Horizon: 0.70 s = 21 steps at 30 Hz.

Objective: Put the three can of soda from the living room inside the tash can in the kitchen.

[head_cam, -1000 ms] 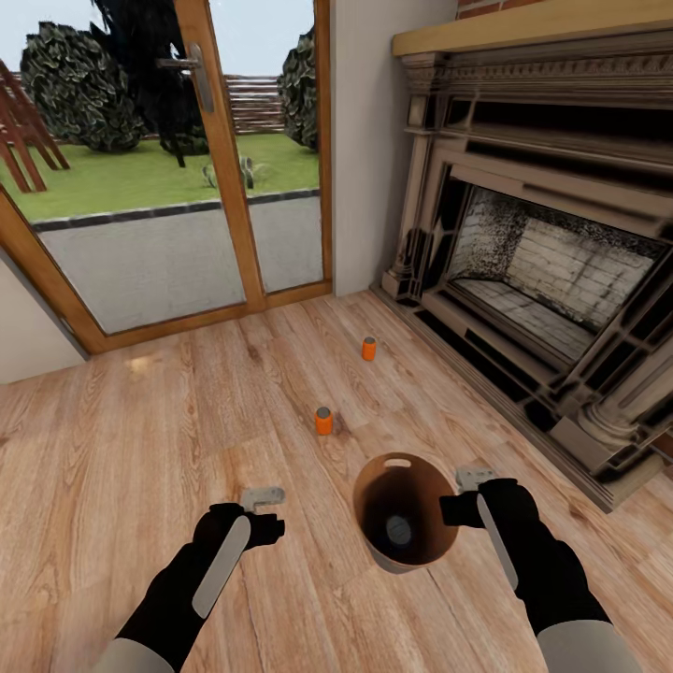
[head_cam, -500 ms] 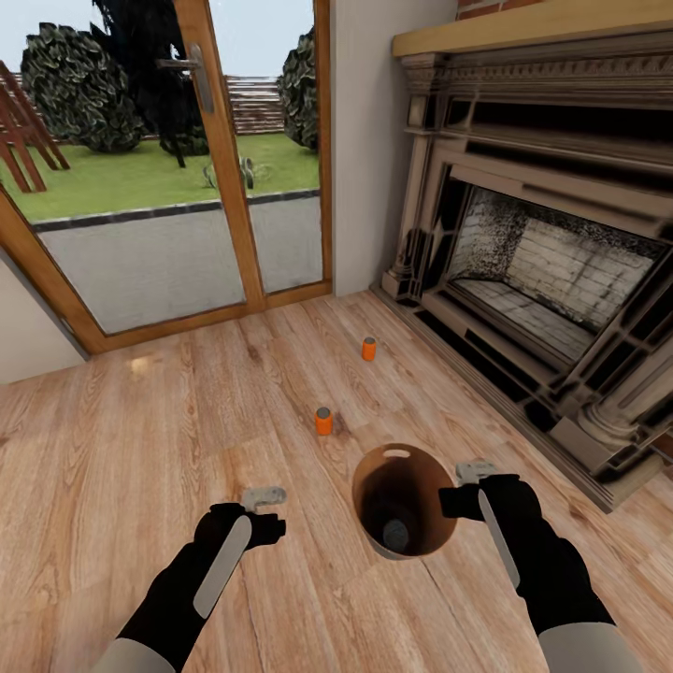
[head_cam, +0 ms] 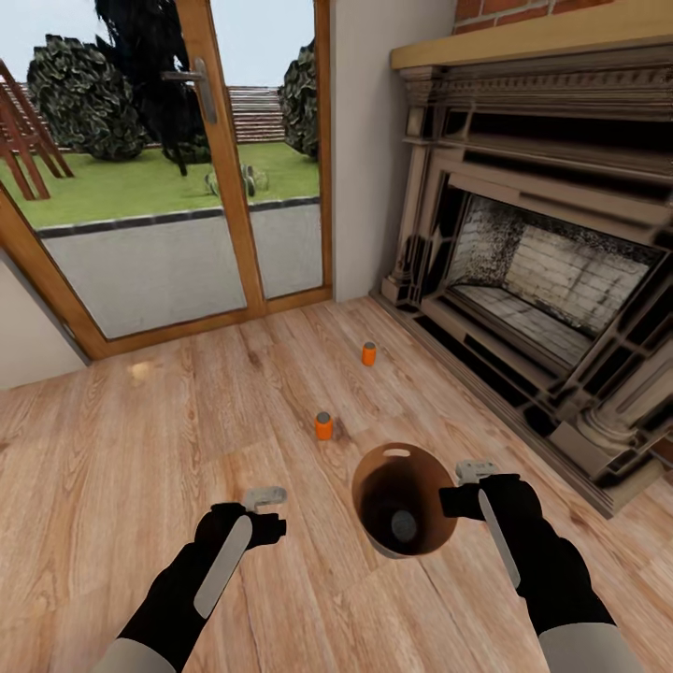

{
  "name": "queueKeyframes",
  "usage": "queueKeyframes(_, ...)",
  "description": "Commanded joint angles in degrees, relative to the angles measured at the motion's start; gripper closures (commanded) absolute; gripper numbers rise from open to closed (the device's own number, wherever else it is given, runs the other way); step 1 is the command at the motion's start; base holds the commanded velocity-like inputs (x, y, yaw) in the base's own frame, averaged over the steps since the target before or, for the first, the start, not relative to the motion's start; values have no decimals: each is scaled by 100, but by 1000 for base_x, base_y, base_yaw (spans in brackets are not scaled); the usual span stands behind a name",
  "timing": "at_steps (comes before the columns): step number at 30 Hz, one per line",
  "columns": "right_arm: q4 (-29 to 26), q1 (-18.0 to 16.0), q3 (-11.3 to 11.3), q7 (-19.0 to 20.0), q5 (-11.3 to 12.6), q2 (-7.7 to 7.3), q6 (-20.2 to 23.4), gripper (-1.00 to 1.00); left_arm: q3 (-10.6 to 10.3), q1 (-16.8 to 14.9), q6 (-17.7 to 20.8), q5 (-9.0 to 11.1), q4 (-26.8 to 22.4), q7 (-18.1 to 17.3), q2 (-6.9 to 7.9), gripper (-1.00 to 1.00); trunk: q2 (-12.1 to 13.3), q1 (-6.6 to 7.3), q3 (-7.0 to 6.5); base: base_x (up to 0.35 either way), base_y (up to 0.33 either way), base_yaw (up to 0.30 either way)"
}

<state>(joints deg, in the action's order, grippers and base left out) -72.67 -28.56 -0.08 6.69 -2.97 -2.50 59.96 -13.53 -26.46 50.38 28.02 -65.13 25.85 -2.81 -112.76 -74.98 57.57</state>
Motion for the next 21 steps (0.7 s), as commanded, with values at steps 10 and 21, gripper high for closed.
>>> queueKeyframes(10,-1,-1,-1,26,122,-4,4,100,0,2,-1,0,0,-2,0,-100,0,0,-87,0,0,6)
queueKeyframes(21,5,-1,-10,18,118,-55,4,100,5,9,13,-9,18,-14,36,-100,0,0,-183,0,0,67)
